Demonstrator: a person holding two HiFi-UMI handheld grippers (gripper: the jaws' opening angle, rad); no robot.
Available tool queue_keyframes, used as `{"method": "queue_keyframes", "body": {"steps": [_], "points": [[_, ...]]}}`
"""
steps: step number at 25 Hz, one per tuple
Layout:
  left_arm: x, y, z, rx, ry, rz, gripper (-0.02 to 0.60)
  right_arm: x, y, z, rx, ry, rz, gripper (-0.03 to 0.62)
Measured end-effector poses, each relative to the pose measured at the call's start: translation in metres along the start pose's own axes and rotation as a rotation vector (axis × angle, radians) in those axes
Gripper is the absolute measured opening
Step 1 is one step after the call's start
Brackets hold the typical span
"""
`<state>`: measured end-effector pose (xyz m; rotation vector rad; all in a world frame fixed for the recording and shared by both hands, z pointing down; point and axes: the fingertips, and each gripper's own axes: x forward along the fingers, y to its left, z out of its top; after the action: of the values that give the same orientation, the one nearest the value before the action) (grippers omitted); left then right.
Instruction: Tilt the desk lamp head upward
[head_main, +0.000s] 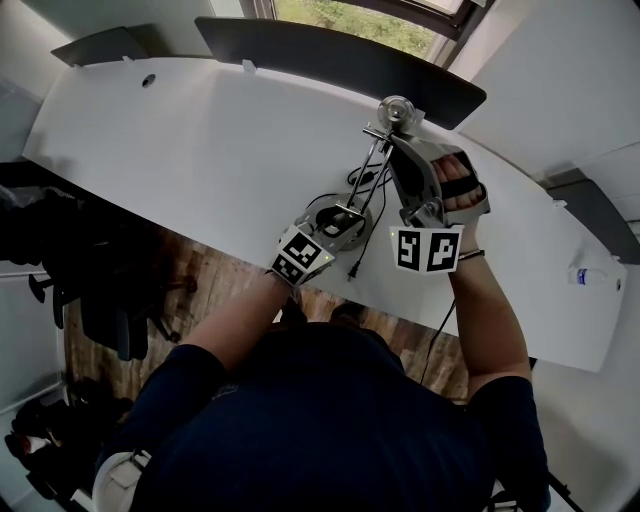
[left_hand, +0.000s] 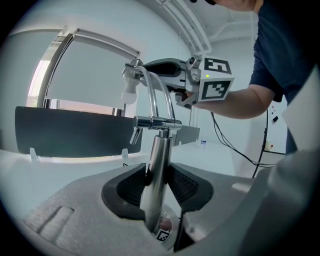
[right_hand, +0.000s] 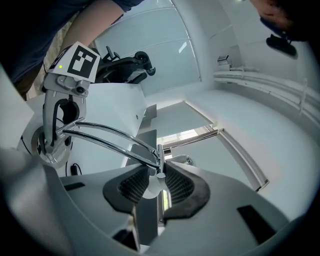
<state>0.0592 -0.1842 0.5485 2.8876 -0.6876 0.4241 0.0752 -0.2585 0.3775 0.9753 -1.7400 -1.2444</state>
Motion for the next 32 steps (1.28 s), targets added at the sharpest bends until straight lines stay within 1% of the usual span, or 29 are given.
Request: {"method": "queue_keyframes", "body": {"steps": [6,11,14,16,18,21,23,25,27,28,29,32], "points": [[0.0,0.002,-0.002,-0.002,0.027,0.031,0.132,0.005,0.003,-0.005,-0.018,0.026,0.017,0.109],[-0.003,0.001,-0.004,0.059,0.109,0.031,0.132,0.0,0.003,-0.008,-0.01,0.042,0.017,0.112],[-0.011,0.001,-0.003,0.063,0.126,0.038,0.132,-0.011,0.001,-0.01,0.023,0.057,0.007,0.112],[-0.021,0.001,-0.001,0.05,0.118,0.05,0.132,-0.021,0.002,-0.011,0.076,0.069,0.003,0.112],[-0.033,0.0,0.002,0.035,0.098,0.06,0.132,-0.033,0.006,-0.009,0.157,0.078,0.006,0.11],[-0.052,-0.005,0.012,-0.001,0.053,0.071,0.132,-0.052,0.016,-0.002,0.337,0.073,0.028,0.11],[-0.063,-0.01,0.024,-0.011,0.018,0.066,0.129,-0.063,0.023,0.003,0.496,0.063,0.049,0.11],[-0.073,-0.016,0.039,-0.011,-0.023,0.058,0.117,-0.072,0.026,0.009,0.685,0.05,0.058,0.109],[-0.081,-0.02,0.056,-0.013,-0.068,0.056,0.099,-0.079,0.027,0.016,0.847,0.034,0.055,0.089],[-0.085,-0.021,0.064,-0.014,-0.09,0.057,0.09,-0.082,0.028,0.019,0.903,0.029,0.058,0.084],[-0.087,-0.023,0.071,-0.013,-0.109,0.058,0.082,-0.085,0.032,0.023,0.936,0.024,0.067,0.081],[-0.093,-0.027,0.088,-0.009,-0.15,0.053,0.069,-0.092,0.049,0.035,0.979,-0.01,0.116,0.066]]}}
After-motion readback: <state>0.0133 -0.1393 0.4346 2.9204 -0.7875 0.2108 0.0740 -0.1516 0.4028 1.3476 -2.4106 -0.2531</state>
